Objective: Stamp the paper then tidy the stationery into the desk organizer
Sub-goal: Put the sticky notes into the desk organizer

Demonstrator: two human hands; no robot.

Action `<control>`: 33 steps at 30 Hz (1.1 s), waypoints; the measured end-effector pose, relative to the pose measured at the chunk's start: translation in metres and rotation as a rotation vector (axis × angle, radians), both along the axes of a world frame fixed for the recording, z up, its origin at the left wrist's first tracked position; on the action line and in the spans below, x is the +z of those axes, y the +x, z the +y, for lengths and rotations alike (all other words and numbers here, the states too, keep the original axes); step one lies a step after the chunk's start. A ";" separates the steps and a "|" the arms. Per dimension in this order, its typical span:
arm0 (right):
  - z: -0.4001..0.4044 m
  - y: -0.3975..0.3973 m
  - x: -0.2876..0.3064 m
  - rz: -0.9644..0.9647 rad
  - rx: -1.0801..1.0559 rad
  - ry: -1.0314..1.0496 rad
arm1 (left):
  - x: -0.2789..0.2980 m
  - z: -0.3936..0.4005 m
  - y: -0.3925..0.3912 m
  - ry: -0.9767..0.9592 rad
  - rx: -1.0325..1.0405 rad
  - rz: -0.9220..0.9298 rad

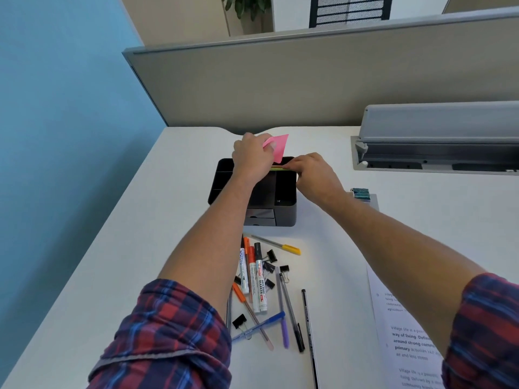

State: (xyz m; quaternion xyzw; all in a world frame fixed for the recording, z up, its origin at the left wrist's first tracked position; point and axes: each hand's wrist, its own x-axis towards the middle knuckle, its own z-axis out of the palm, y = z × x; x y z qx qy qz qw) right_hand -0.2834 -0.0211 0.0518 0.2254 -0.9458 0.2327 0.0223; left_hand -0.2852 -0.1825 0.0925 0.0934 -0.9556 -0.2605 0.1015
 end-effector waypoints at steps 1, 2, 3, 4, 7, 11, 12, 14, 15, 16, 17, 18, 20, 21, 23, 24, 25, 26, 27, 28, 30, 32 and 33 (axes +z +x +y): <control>0.000 0.000 -0.001 0.005 -0.004 -0.002 | 0.001 -0.001 -0.003 -0.016 0.003 0.004; 0.001 0.000 -0.002 0.010 -0.007 -0.007 | 0.003 -0.002 -0.005 0.016 -0.019 0.011; 0.001 0.001 -0.003 0.014 -0.008 -0.010 | 0.004 -0.003 -0.006 0.081 -0.055 0.019; 0.001 0.001 -0.004 0.015 -0.010 -0.013 | 0.005 -0.003 -0.005 0.139 -0.092 0.023; 0.001 0.002 -0.005 0.020 -0.007 -0.014 | 0.007 -0.004 0.000 0.136 -0.131 0.035; 0.004 0.004 -0.004 0.022 0.021 0.006 | 0.003 -0.012 0.010 -0.016 -0.112 -0.014; 0.005 0.004 -0.003 0.023 0.031 0.008 | 0.002 -0.013 0.012 -0.109 -0.117 -0.027; 0.006 0.005 -0.001 0.023 0.041 0.000 | 0.000 -0.015 0.012 -0.259 -0.116 -0.007; 0.006 0.005 0.000 0.018 0.038 -0.009 | 0.001 -0.016 0.012 -0.306 -0.113 0.010; 0.006 0.005 0.000 0.010 0.030 -0.021 | 0.001 -0.017 0.011 -0.342 -0.113 0.025; 0.007 0.006 0.001 0.001 0.022 -0.033 | 0.001 -0.017 0.011 -0.372 -0.119 0.037; 0.007 0.007 0.001 -0.004 0.015 -0.044 | 0.001 -0.017 0.011 -0.394 -0.128 0.050; 0.007 0.009 0.001 -0.002 0.003 -0.059 | -0.001 -0.015 0.013 -0.417 -0.129 0.096; 0.006 0.010 0.001 0.001 -0.001 -0.071 | -0.002 -0.013 0.014 -0.424 -0.122 0.121; 0.004 0.012 0.000 0.005 0.000 -0.094 | -0.004 -0.011 0.016 -0.461 -0.131 0.151; 0.003 0.013 -0.001 0.012 0.001 -0.099 | -0.005 -0.009 0.017 -0.483 -0.152 0.153; 0.003 0.014 -0.001 0.023 0.000 -0.098 | -0.005 -0.008 0.017 -0.494 -0.178 0.148; 0.003 0.015 -0.001 0.038 0.000 -0.090 | -0.005 -0.006 0.017 -0.493 -0.198 0.133; 0.003 0.015 -0.002 0.054 0.004 -0.071 | -0.004 -0.004 0.018 -0.482 -0.211 0.119; 0.003 0.015 -0.002 0.070 0.012 -0.042 | -0.004 -0.001 0.019 -0.459 -0.211 0.109; 0.004 0.015 -0.001 0.086 0.030 0.006 | -0.005 0.004 0.022 -0.371 -0.179 0.112; 0.005 0.015 0.001 0.077 0.048 0.013 | -0.006 0.005 0.025 -0.294 -0.148 0.135; 0.005 0.015 0.002 0.072 0.055 0.008 | -0.007 0.005 0.027 -0.280 -0.141 0.145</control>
